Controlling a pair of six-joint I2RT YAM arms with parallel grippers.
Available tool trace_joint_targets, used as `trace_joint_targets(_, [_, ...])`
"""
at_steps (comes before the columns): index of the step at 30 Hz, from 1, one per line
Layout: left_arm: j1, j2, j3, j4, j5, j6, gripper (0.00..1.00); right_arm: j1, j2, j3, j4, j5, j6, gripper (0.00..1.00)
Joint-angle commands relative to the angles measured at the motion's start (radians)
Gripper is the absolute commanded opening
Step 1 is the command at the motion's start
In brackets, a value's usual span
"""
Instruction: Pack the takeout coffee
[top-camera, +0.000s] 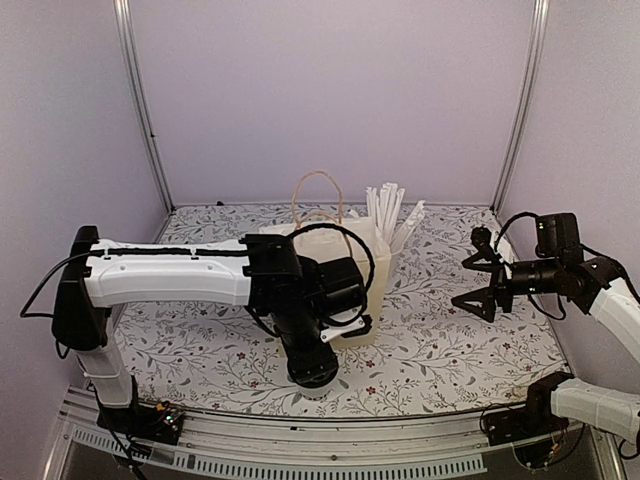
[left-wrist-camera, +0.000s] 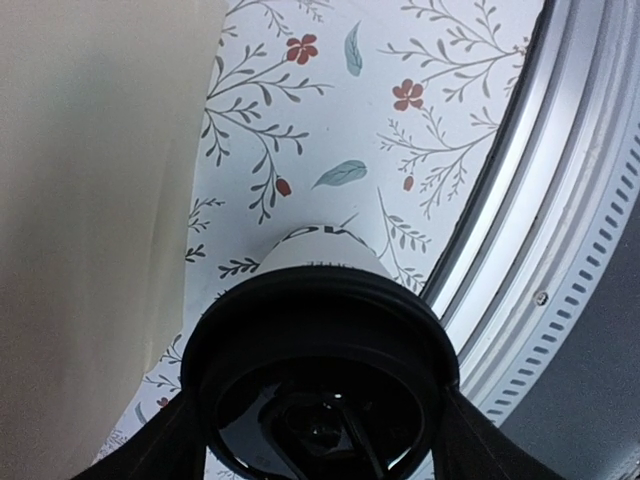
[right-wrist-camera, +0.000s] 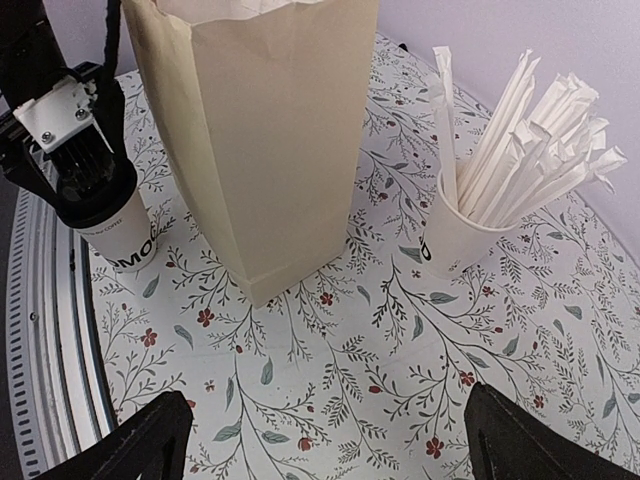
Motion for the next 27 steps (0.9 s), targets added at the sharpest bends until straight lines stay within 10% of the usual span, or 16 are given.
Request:
trace_joint_targets(1, [-0.019, -0.001, 0.025, -0.018, -0.009, -0.007, 0.68, -0.007, 0.006, -0.008, -0.006, -0.022, -0.008, 0.99])
trace_joint_targets(14, [-0.119, -0.193, 0.177, -0.026, 0.172, -0.042, 0.60, -0.005, 0.037, 0.192, -0.116, -0.001, -0.045, 0.99])
trace_joint_targets(27, [-0.132, -0.368, 0.626, -0.068, 0.051, -0.085, 0.58, 0.203, 0.571, 0.828, -0.145, -0.001, 0.025, 0.83])
